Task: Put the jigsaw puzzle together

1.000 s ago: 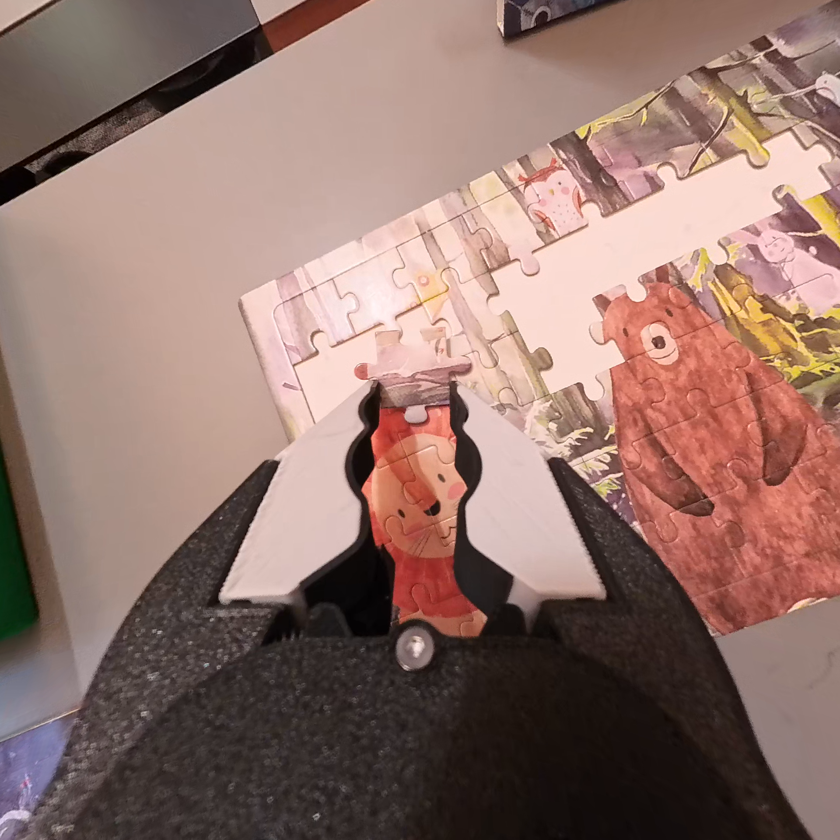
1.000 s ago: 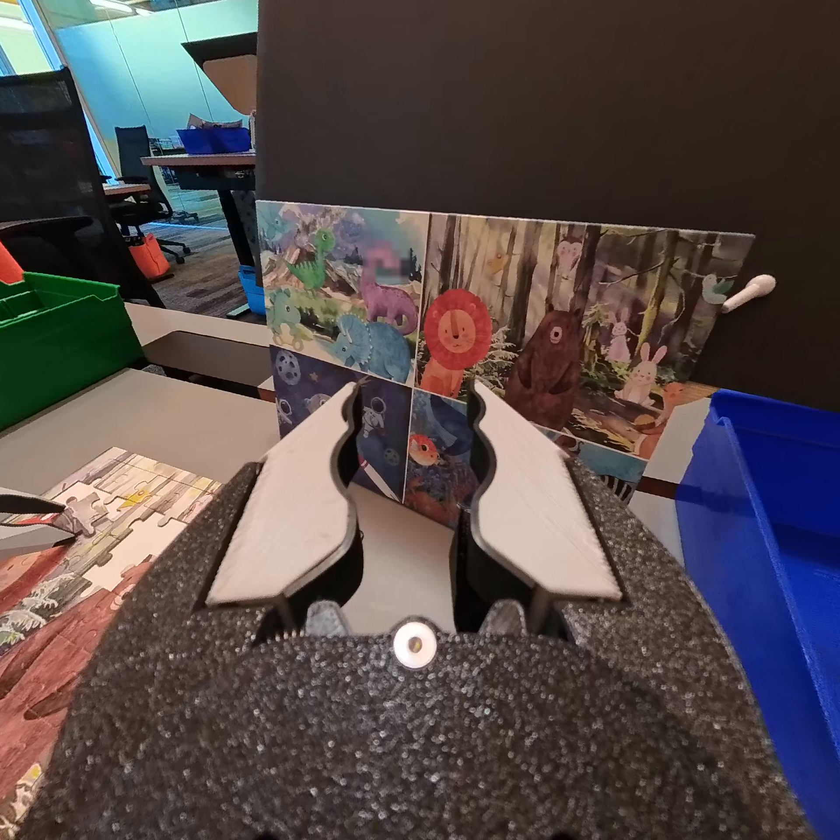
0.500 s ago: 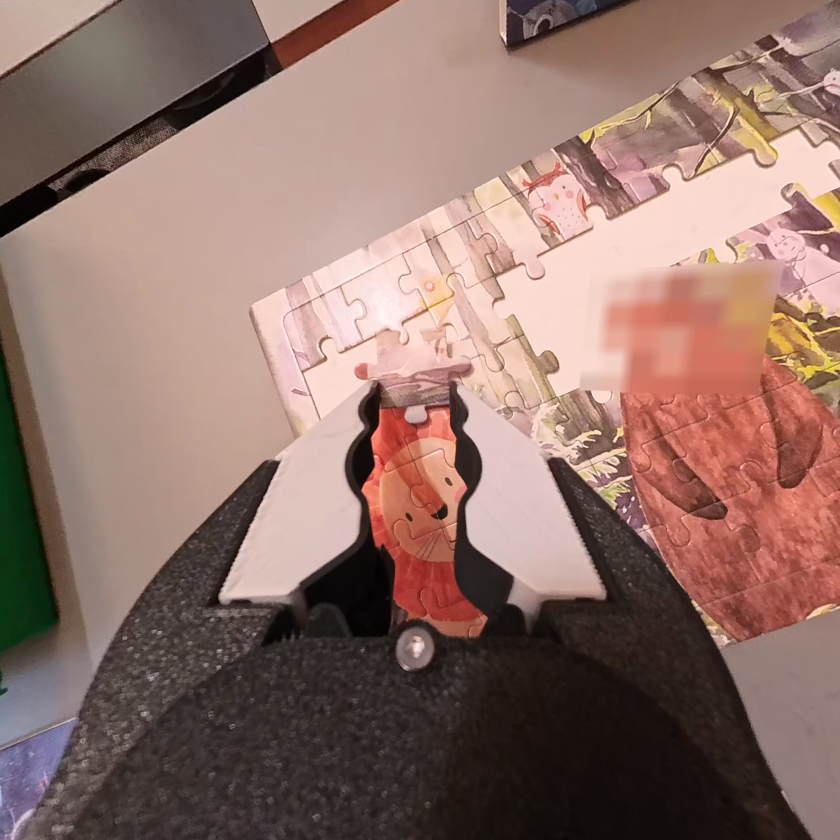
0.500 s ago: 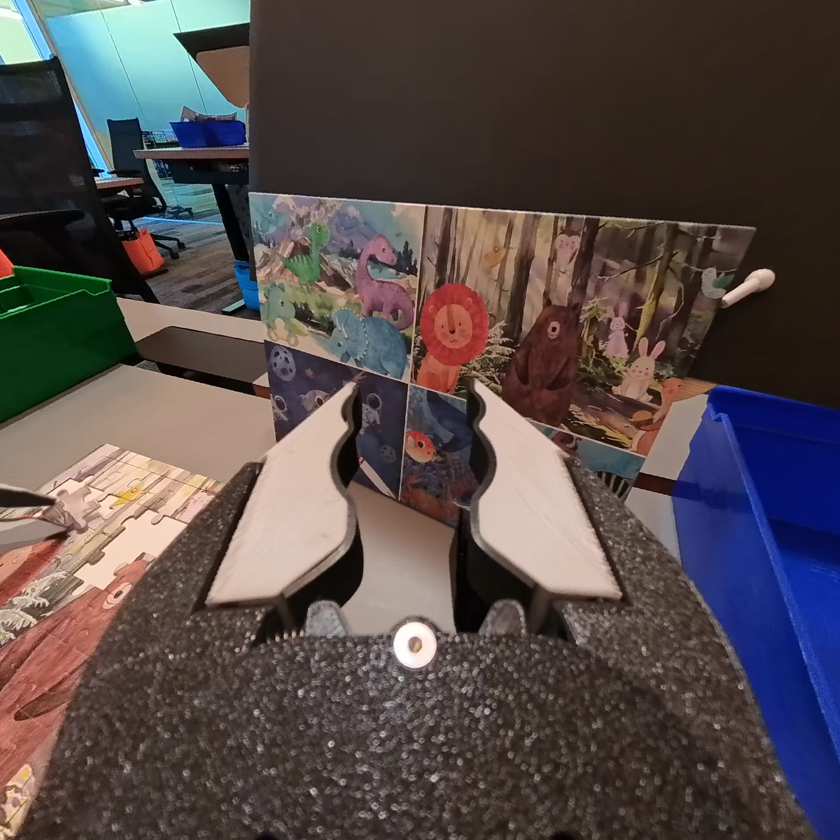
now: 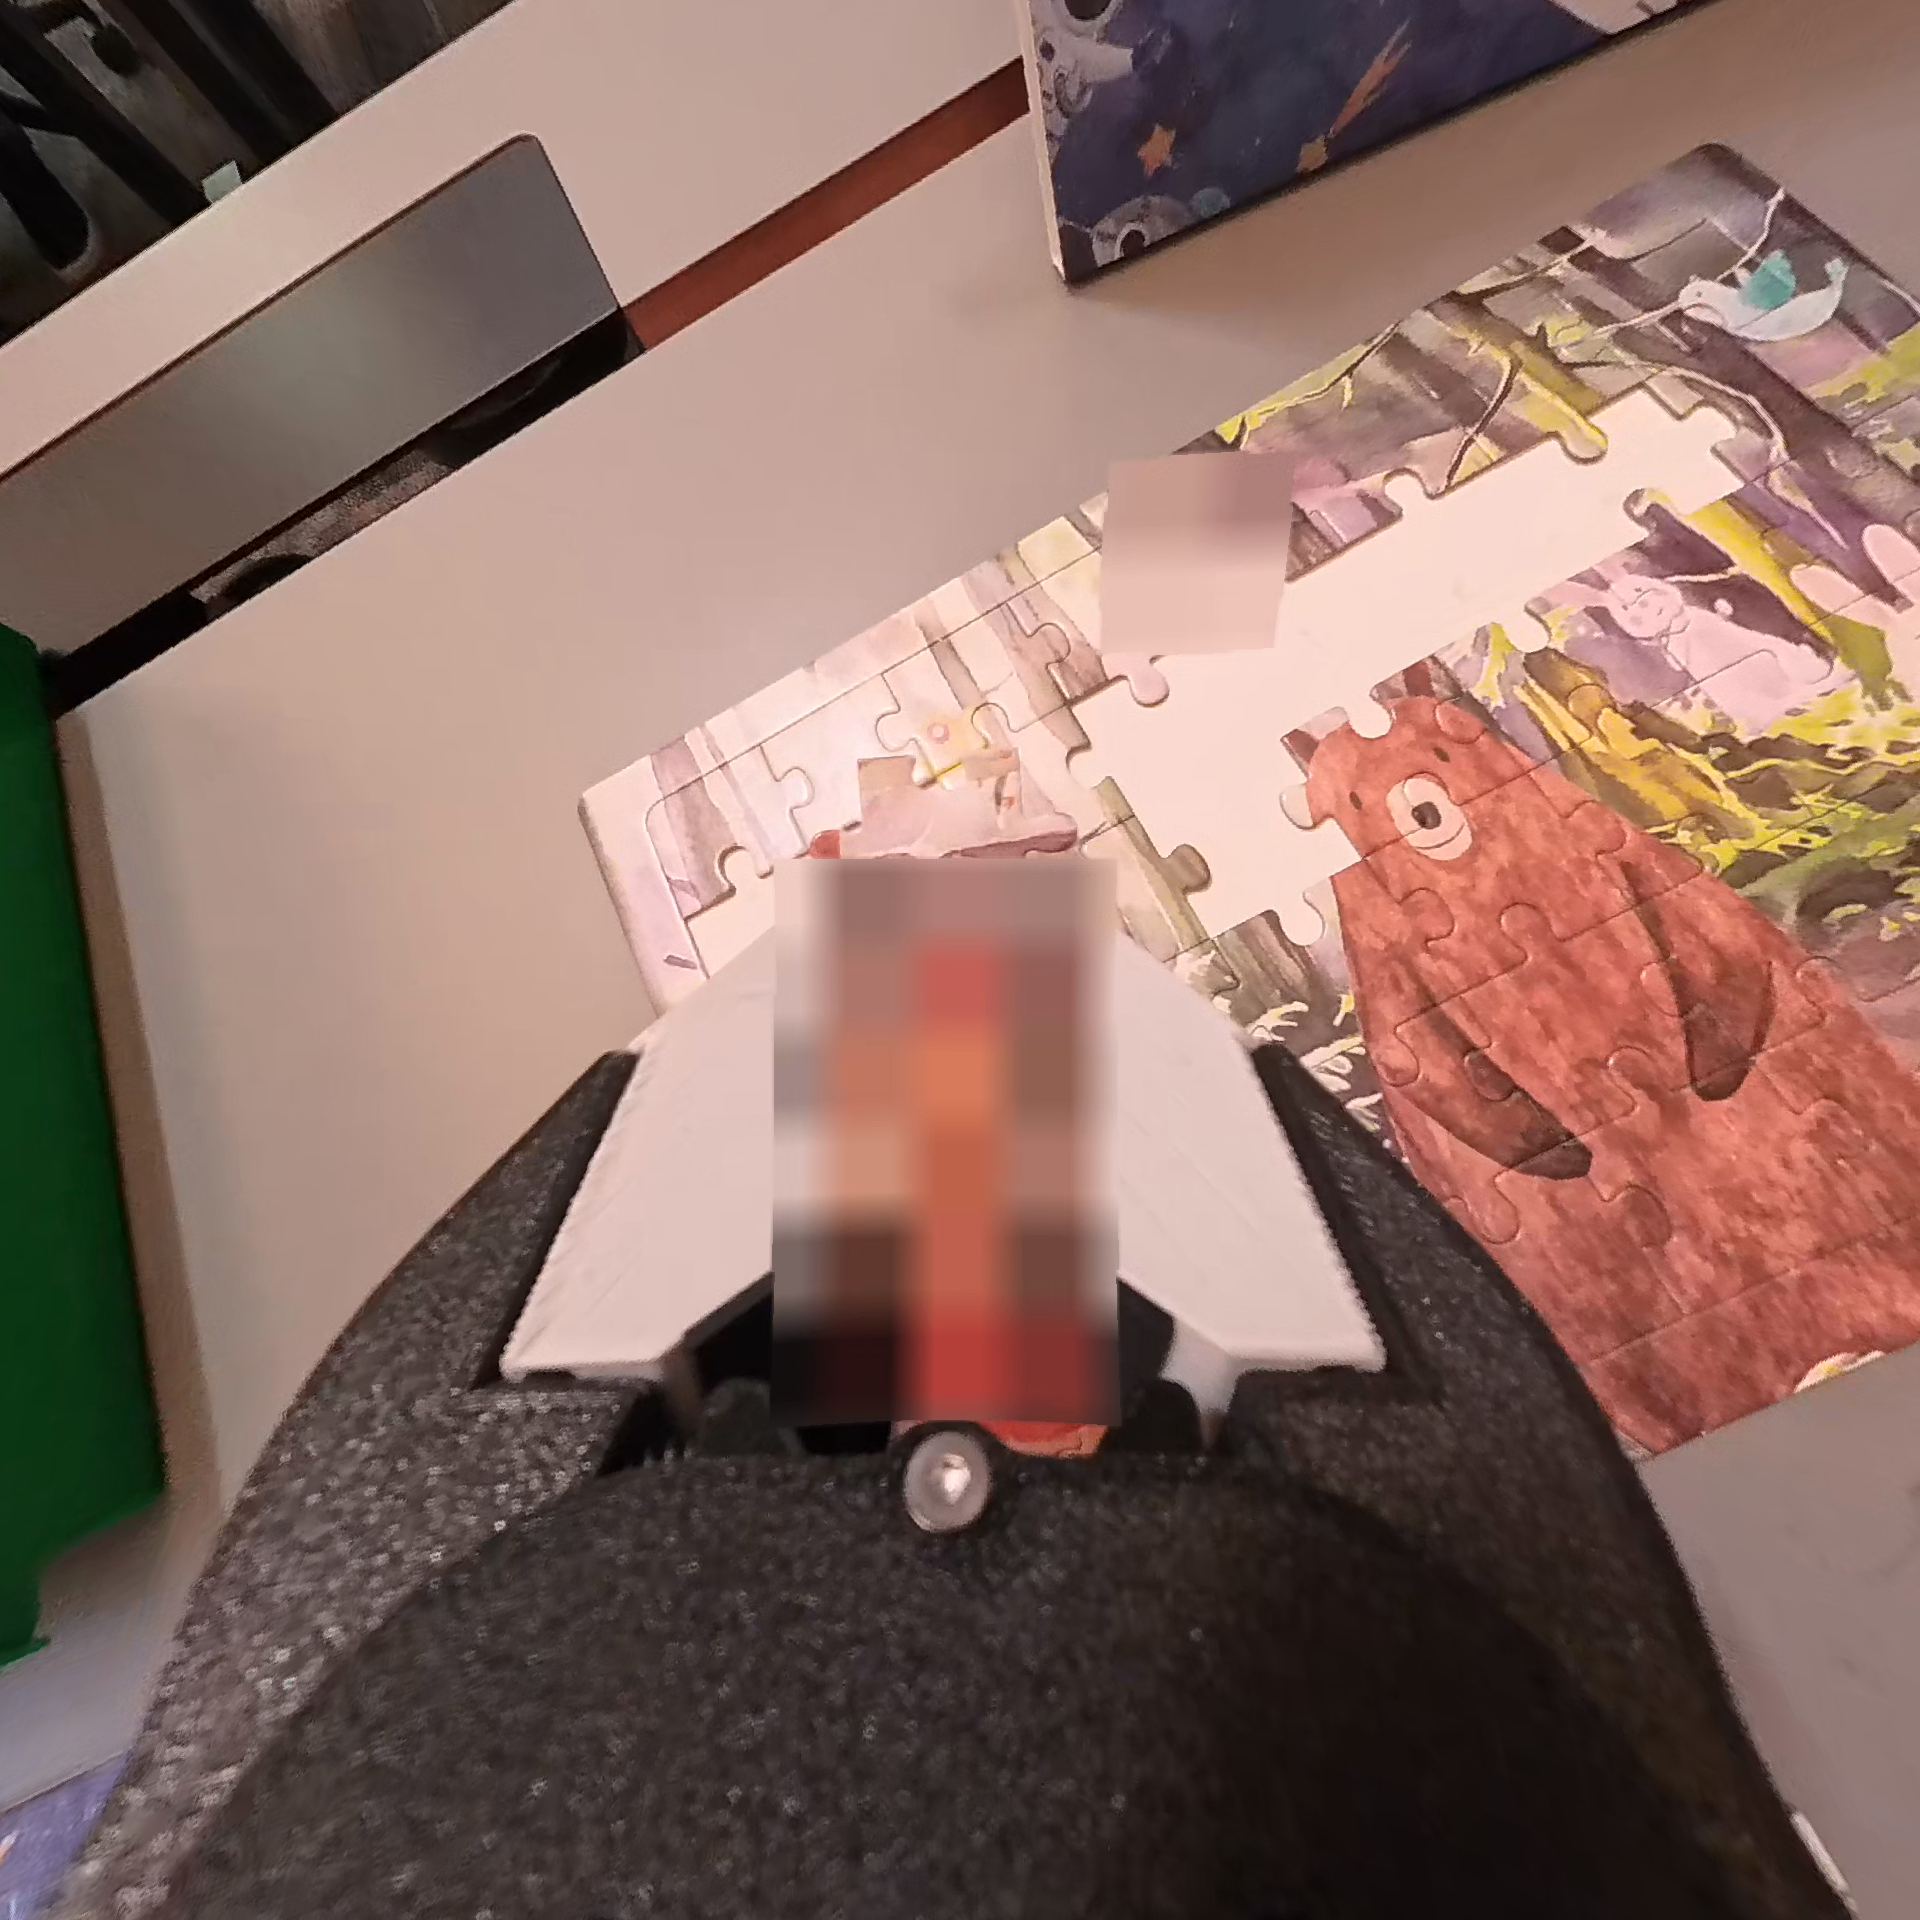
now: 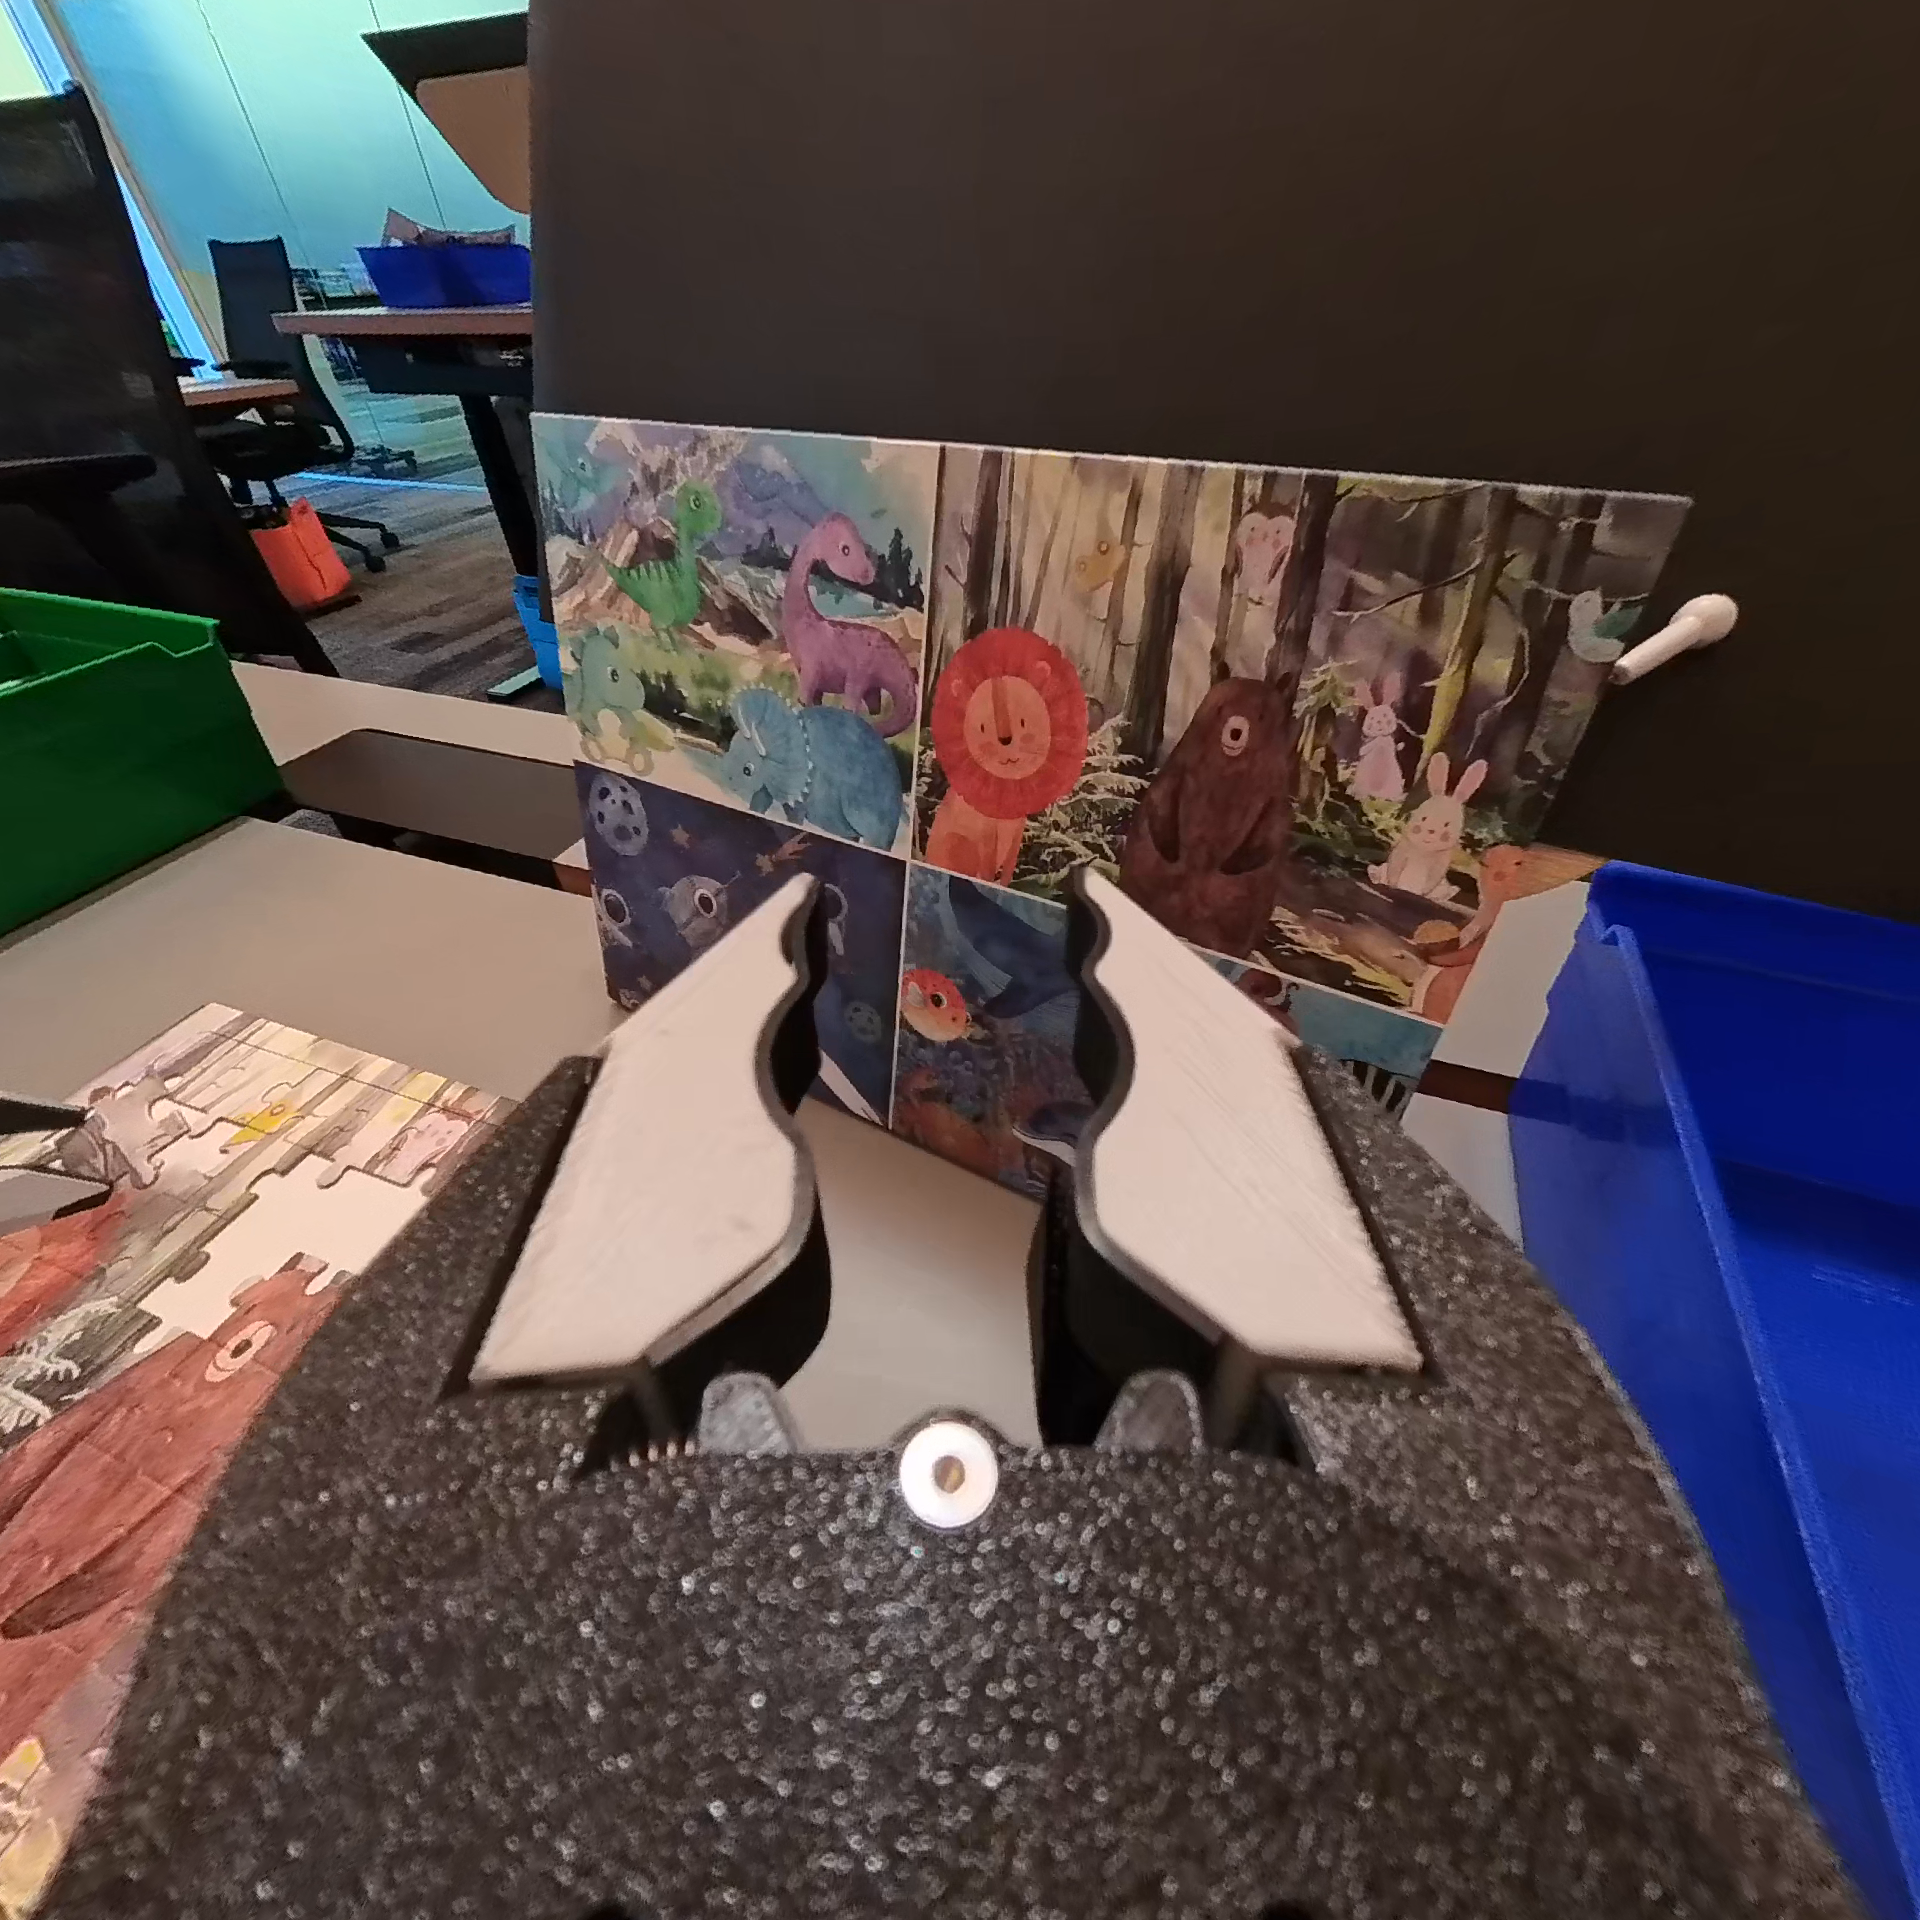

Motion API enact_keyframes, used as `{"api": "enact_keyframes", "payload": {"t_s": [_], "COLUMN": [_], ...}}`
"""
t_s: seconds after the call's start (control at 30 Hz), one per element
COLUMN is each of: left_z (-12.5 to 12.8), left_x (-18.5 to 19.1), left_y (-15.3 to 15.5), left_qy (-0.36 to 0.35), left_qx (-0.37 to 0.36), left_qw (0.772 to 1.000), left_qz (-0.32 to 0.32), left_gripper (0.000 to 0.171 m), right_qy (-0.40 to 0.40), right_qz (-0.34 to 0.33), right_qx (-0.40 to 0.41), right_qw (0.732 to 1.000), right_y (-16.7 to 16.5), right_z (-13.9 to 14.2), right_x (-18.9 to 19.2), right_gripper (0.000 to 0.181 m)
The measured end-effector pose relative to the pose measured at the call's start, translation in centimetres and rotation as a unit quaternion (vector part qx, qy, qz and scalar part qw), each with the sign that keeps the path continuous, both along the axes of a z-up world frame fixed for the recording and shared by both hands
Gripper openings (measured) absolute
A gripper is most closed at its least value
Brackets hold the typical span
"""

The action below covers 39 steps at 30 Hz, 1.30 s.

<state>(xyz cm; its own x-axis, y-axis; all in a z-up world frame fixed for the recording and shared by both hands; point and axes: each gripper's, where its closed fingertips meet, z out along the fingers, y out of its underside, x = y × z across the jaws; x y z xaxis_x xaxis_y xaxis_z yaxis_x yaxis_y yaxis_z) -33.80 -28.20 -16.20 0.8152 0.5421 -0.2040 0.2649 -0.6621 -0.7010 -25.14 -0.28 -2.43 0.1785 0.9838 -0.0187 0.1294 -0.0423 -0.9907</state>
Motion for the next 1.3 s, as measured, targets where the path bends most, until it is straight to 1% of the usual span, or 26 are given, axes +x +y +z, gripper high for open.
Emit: {"api": "enact_keyframes", "payload": {"t_s": [0.27, 0.43, 0.57, 0.63, 0.73, 0.8, 0.97, 1.13, 1.3], "left_z": [1.1, 0.7, 0.4, 0.3, -0.1, -0.2, -1.1, -1.3, -0.9], "left_x": [1.2, 1.8, 2.4, 2.9, 3.6, 4.2, 4.3, 4.2, 3.9], "left_y": [1.4, 2.1, 2.5, 3.0, 4.1, 5.2, 6.3, 6.8, 6.8], "left_qy": [0.030, 0.034, 0.014, -0.021, -0.101, -0.131, -0.112, -0.110, -0.103], "left_qx": [0.015, 0.002, 0.010, 0.031, 0.069, 0.083, 0.043, 0.041, 0.043], "left_qw": [0.999, 0.998, 0.998, 0.998, 0.992, 0.988, 0.993, 0.993, 0.993], "left_qz": [-0.041, -0.055, -0.059, -0.050, -0.011, 0.002, 0.018, 0.023, 0.028], "left_gripper": [0.030, 0.030, 0.030, 0.030, 0.030, 0.030, 0.030, 0.030, 0.030], "right_qy": [0.000, -0.001, -0.002, -0.003, -0.005, -0.006, -0.004, -0.001, -0.001], "right_qz": [0.002, 0.005, 0.006, 0.006, 0.008, 0.009, 0.011, 0.012, 0.014], "right_qx": [-0.007, -0.008, -0.011, -0.011, -0.012, -0.011, -0.015, -0.015, -0.017], "right_qw": [1.000, 1.000, 1.000, 1.000, 1.000, 1.000, 1.000, 1.000, 1.000], "right_y": [0.1, -0.1, -0.1, -0.1, -0.1, -0.2, -0.3, -0.3, -0.4], "right_z": [-0.1, -0.1, -0.2, -0.2, -0.3, -0.4, -0.2, 0.0, 0.1], "right_x": [0.0, -0.1, -0.1, -0.1, -0.2, -0.2, -0.2, -0.1, 0.0], "right_gripper": [0.046, 0.046, 0.046, 0.046, 0.046, 0.046, 0.046, 0.046, 0.046]}}
